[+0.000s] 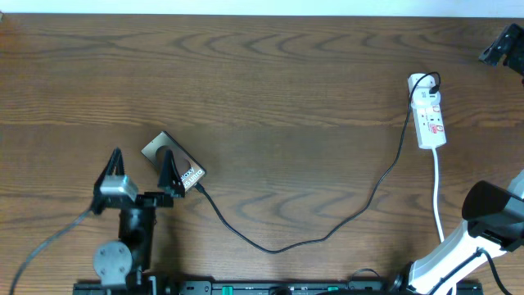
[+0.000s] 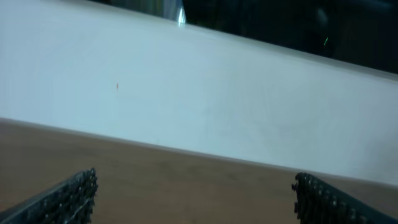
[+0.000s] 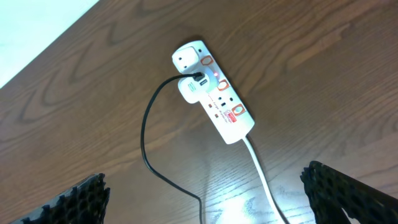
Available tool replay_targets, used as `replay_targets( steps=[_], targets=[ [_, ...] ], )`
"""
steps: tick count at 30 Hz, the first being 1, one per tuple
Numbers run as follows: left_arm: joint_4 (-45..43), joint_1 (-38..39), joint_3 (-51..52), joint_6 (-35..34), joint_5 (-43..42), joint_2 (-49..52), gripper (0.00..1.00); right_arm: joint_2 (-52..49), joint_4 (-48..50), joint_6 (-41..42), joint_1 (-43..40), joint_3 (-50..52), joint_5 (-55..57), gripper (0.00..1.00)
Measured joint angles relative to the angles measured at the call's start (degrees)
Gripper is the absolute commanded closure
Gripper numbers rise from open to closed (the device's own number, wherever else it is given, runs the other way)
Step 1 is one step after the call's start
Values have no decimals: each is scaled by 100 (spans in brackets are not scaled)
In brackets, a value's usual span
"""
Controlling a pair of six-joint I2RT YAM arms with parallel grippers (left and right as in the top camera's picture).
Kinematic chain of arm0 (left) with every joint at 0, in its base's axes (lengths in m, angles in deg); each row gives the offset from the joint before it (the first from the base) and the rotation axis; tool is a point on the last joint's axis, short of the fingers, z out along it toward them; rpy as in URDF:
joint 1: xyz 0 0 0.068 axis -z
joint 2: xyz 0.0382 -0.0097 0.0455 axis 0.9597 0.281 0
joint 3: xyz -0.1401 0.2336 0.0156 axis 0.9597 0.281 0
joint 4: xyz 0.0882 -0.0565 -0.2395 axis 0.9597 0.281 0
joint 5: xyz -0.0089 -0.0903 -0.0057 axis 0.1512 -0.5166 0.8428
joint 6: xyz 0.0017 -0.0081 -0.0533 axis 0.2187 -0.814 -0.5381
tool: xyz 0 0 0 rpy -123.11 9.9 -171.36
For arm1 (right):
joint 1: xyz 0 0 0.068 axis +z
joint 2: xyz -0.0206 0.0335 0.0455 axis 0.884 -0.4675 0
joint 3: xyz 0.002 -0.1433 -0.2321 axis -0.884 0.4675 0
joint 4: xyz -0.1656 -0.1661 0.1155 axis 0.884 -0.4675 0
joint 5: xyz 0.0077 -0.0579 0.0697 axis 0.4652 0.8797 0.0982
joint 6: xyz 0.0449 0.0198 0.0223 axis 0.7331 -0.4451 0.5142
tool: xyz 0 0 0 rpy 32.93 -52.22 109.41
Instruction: Plug charger to phone and switch on socket
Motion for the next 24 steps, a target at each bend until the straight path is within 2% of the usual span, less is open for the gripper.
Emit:
replay_targets(
  steps=[6,16,24],
  targets=[
    [216,-2,343,164,22,-404,1,0,2,0,0,0,-2,1],
    [1722,-2,343,476,26,-428,1,0,2,0,0,0,-2,1],
    [1871,-2,308,566,164,-431,1,0,2,0,0,0,-2,1]
  ],
)
